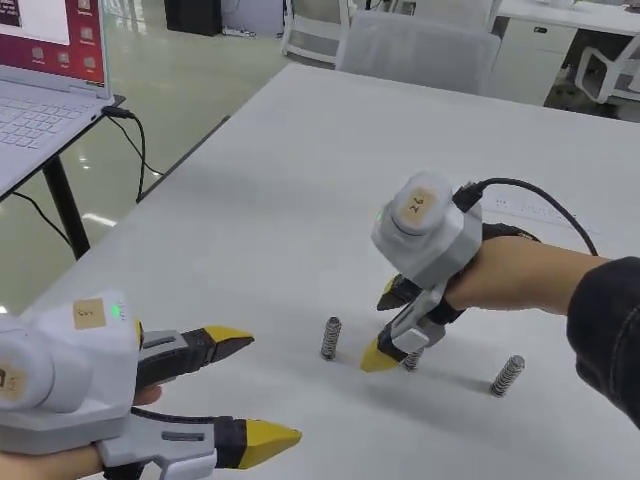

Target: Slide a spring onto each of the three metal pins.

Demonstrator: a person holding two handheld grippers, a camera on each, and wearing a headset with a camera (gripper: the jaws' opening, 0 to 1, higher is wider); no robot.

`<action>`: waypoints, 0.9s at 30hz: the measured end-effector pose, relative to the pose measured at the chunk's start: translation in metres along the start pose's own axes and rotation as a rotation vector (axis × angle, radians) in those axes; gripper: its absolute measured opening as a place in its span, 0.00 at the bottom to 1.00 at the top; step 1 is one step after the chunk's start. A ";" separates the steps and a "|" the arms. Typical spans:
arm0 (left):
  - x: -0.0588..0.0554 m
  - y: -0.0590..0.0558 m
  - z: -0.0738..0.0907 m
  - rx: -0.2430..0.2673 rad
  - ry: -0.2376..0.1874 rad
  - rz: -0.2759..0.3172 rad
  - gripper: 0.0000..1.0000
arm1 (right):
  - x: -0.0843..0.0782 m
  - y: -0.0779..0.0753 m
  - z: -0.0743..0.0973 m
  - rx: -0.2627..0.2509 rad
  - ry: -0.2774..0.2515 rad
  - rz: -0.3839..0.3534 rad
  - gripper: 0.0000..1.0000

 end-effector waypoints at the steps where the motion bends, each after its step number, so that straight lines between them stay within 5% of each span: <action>1: 0.000 0.000 0.000 -0.001 0.000 -0.001 0.59 | -0.001 0.000 0.001 -0.003 -0.004 -0.005 0.51; 27: 0.010 0.002 -0.009 -0.009 -0.007 -0.006 0.59 | -0.037 -0.008 0.038 -0.156 -0.183 -0.162 0.66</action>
Point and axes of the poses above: the centre of the closed fingertips' face, and the gripper's own axes: z roughly backward along the fingers, y roughly to its left, x roughly out of its top, the point moved 1 cm from there along z, roughly backward along the fingers, and after that the axes turned 5 degrees about z, right-handed, at the moved point
